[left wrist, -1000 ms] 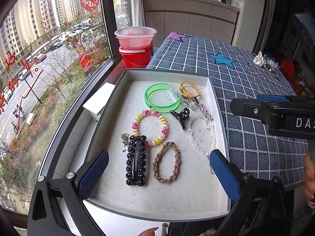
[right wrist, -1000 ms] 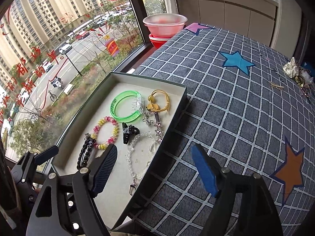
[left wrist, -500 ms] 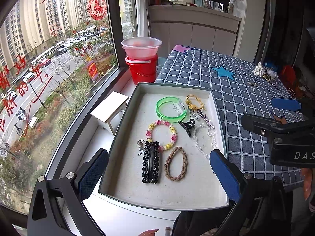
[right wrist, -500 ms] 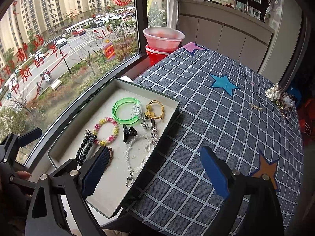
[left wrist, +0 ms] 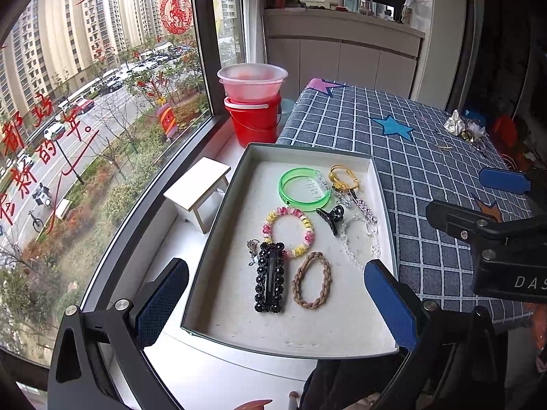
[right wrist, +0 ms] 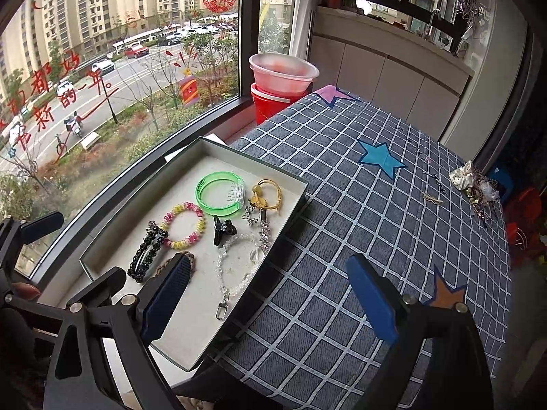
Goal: Organize jewelry
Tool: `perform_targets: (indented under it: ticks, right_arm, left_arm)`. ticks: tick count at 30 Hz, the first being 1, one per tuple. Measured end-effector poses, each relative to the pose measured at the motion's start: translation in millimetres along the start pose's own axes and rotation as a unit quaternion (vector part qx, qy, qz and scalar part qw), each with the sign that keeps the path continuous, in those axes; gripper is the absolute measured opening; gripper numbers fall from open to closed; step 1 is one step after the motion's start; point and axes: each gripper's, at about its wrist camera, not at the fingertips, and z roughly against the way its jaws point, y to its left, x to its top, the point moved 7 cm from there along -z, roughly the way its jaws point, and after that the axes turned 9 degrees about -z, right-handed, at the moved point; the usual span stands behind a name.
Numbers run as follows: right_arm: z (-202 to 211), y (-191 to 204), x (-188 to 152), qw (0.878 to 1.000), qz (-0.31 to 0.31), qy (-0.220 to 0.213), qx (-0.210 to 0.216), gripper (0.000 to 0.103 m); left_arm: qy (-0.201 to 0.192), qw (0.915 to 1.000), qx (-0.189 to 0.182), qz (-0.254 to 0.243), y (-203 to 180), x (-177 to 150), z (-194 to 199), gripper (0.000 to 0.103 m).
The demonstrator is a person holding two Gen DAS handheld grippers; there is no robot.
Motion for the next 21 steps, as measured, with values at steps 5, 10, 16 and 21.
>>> perform_targets:
  ticks: [5, 10, 16, 21]
  right_arm:
    - [-0.3, 0.1, -0.1, 1.000, 0.000, 0.000, -0.001, 0.094]
    - [-0.7, 0.2, -0.1, 1.000, 0.000, 0.000, -0.001, 0.094]
    - [-2.2, 0.7, -0.5, 1.000, -0.001, 0.001, 0.001, 0.094]
    - [-2.2, 0.6, -0.4, 1.000, -0.001, 0.001, 0.001, 0.094]
  left_arm:
    - [0.001, 1.0000, 0.003, -0.002, -0.1, 0.2, -0.8, 0.103]
    - [0.001, 1.0000, 0.004, -0.004, -0.8, 0.8, -1.0, 0.103]
    - [0.002, 1.0000, 0.007, -0.004, -0.8, 1.0, -1.8, 0.103]
    - [0.003, 1.0000, 0.008, -0.004, -0.1, 0.6, -2.1, 0.103]
